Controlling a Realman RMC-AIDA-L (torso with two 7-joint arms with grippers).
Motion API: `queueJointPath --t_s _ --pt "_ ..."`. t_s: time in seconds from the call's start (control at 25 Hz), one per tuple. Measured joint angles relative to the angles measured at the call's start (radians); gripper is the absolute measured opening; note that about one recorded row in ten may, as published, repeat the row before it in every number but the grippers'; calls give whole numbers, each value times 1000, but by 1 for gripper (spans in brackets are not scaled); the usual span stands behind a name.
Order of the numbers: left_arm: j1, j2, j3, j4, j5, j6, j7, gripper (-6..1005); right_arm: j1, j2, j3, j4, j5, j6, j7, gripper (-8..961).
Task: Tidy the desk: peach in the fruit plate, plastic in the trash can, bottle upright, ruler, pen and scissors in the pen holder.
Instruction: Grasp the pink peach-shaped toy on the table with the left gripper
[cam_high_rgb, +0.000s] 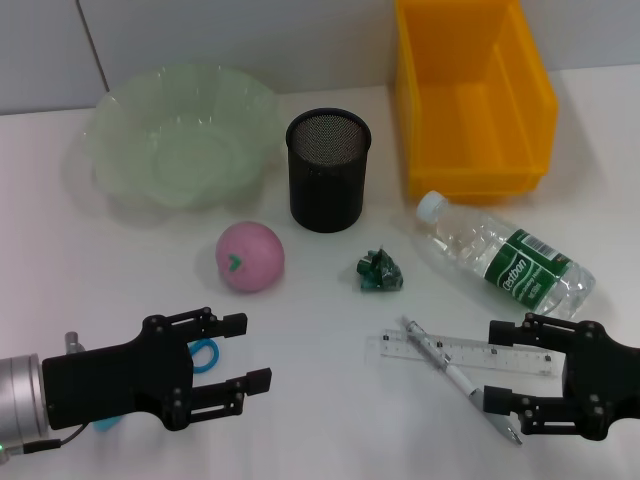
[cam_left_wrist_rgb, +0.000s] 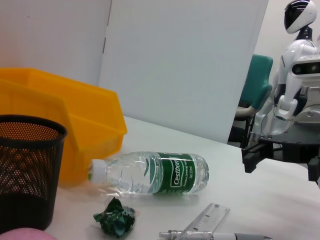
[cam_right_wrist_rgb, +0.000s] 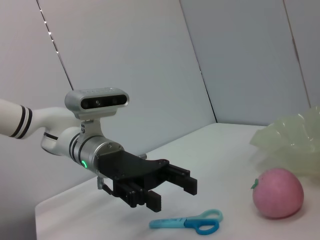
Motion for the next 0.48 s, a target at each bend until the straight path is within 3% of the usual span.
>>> queueJointPath --t_s 0.32,0.48 --pt "-3 -1 -4 -2 -2 -1 5 726 1 1 0 1 -2 -1 -3 825" --pt "-14 -10 -5 -23 -88 -57 74 725 1 3 0 2 -3 -3 -3 825"
